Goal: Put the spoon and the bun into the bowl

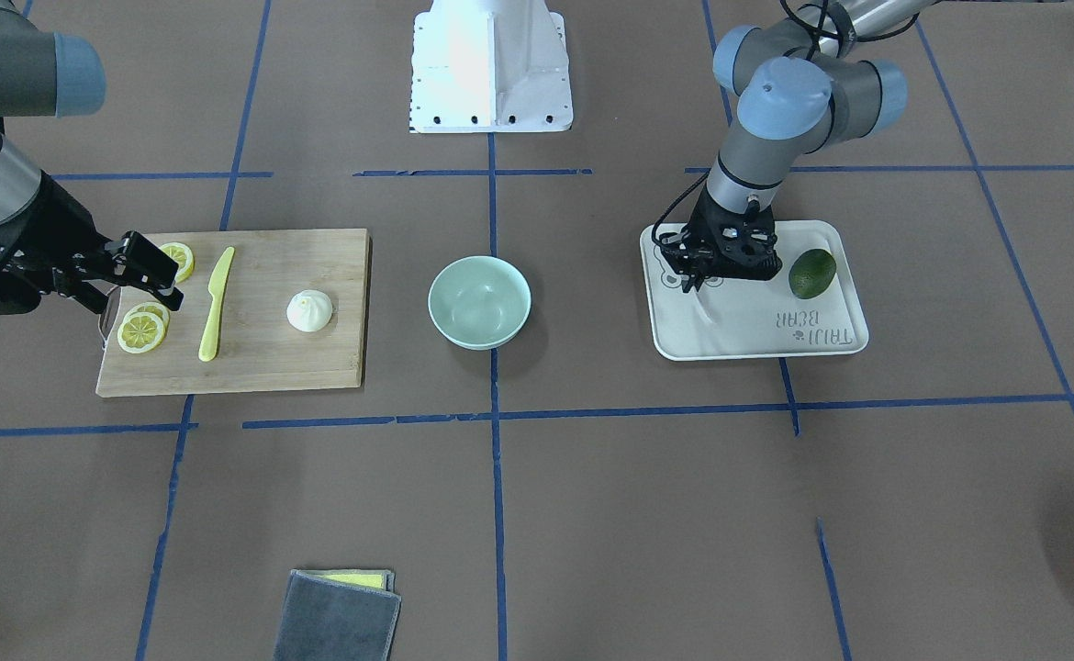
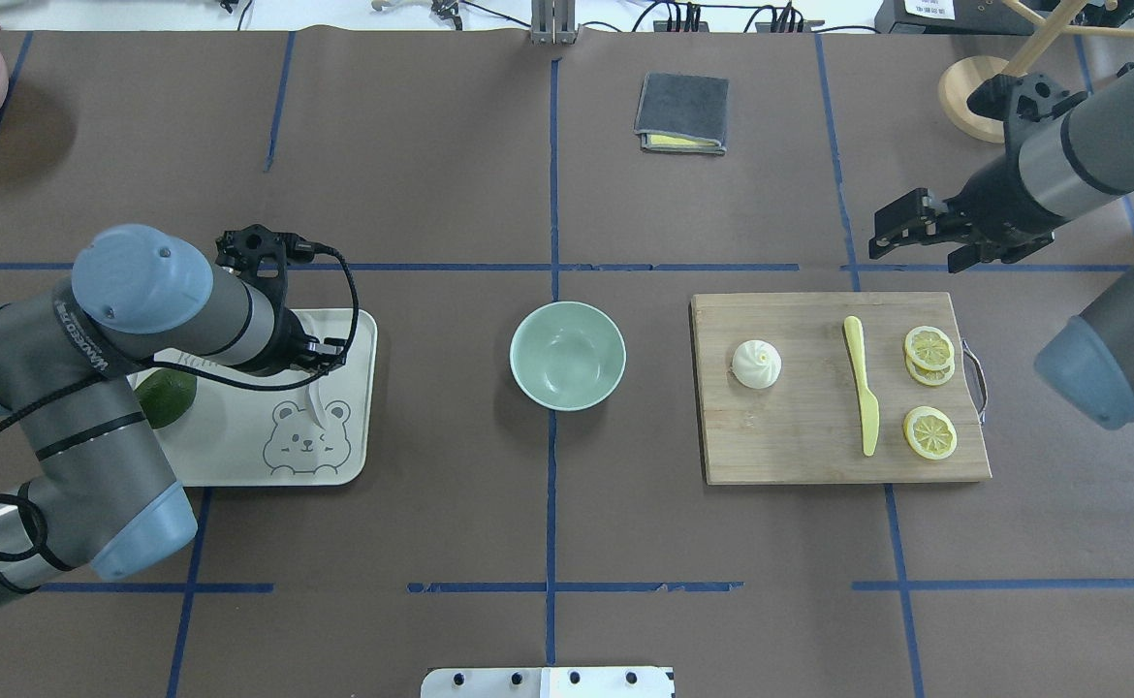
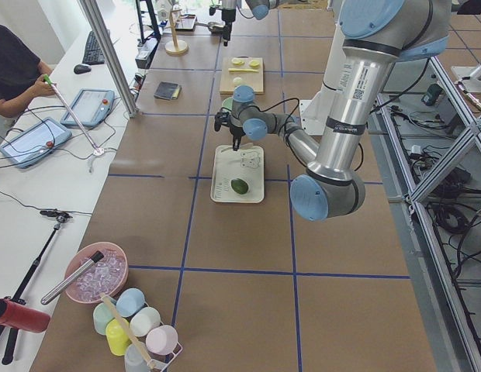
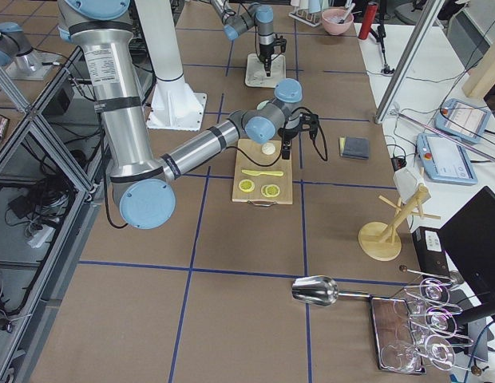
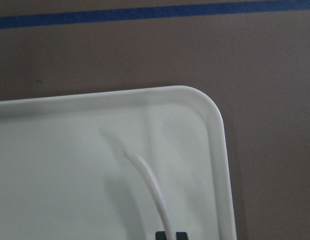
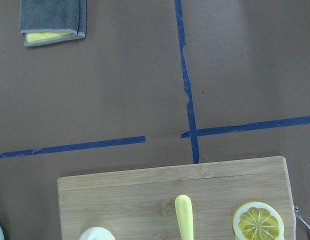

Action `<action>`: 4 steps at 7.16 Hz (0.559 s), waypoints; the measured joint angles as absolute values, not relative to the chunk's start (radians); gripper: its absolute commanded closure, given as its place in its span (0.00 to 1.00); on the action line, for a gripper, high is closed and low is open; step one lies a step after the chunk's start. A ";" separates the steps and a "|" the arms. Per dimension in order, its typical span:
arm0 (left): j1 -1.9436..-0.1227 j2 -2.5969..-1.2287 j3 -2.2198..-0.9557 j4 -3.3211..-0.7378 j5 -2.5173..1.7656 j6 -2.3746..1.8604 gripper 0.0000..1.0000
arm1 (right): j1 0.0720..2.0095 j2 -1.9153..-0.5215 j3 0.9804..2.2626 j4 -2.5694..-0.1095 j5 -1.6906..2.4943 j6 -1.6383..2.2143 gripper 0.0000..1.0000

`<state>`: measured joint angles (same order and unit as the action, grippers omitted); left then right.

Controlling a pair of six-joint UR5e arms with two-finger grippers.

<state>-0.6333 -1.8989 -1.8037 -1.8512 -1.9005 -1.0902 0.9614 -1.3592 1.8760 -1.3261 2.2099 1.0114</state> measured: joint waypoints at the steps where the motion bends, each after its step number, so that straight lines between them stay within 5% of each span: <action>1: -0.669 -1.931 -1.809 -1.827 -1.922 -1.093 1.00 | 0.912 -1.348 1.876 -1.322 2.164 1.037 0.00; 4: -0.710 -2.057 -1.795 -1.797 -1.965 -1.209 1.00 | 0.711 -1.299 1.867 -1.321 1.986 1.127 0.00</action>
<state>-0.7104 -2.0570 -1.7952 -1.7973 -1.9654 -1.2085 0.7111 -1.2985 1.8671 -1.3213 1.9857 1.1274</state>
